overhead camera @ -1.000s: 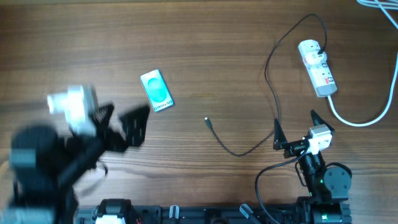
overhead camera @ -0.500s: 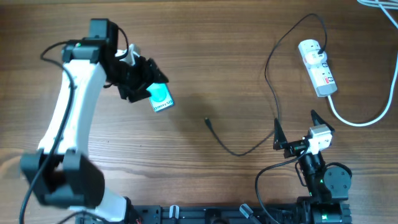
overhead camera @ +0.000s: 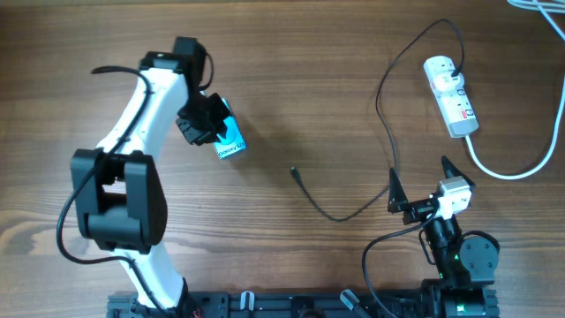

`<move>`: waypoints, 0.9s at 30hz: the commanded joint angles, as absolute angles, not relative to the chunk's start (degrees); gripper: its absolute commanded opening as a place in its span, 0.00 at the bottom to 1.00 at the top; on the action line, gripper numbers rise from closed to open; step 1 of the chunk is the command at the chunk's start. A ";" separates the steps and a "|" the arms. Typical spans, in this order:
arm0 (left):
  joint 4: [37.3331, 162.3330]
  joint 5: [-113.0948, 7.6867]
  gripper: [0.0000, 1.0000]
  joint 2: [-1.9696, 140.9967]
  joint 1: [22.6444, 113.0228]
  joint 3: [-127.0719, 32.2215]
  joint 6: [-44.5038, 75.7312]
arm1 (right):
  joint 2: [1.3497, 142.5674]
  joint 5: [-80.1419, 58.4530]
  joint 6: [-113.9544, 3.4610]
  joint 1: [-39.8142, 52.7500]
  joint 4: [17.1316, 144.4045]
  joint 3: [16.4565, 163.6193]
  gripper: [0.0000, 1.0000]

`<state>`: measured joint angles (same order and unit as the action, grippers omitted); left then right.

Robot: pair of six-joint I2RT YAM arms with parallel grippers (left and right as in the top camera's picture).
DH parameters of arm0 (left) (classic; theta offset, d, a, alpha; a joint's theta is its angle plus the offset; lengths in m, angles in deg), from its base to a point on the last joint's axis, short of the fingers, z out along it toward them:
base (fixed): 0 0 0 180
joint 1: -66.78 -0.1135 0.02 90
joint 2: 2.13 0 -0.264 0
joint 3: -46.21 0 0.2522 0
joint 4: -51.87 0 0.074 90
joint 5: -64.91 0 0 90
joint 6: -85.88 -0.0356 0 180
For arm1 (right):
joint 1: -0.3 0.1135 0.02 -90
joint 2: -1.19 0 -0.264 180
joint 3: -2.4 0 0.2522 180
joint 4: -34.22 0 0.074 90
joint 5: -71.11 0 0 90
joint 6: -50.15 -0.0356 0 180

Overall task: Plug charger to phone and switch on socket
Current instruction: 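Reach left gripper to the teal Galaxy S25 phone and grasp it, then lift the phone with left gripper and tilt it upright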

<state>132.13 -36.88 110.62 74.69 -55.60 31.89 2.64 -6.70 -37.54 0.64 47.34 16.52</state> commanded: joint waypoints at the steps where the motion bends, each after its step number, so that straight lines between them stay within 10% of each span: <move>1: 130.36 -24.99 0.26 112.06 78.12 -56.39 34.33 | 2.53 -7.18 -37.00 0.45 47.16 16.46 1.00; 5: 128.61 -21.10 0.34 112.93 81.40 -56.36 34.33 | 2.53 -7.18 -37.00 0.45 47.16 16.46 1.00; 10: 126.64 -19.48 1.00 114.62 82.40 -56.34 34.29 | 2.53 -7.18 -37.00 0.45 47.16 16.46 1.00; 27: 120.24 -19.00 1.00 120.69 82.27 -52.58 34.07 | 2.53 -7.18 -37.02 0.45 47.16 16.46 1.00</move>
<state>120.35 -20.36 119.38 82.34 -53.79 34.16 2.64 -6.70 -37.54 0.64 47.36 16.52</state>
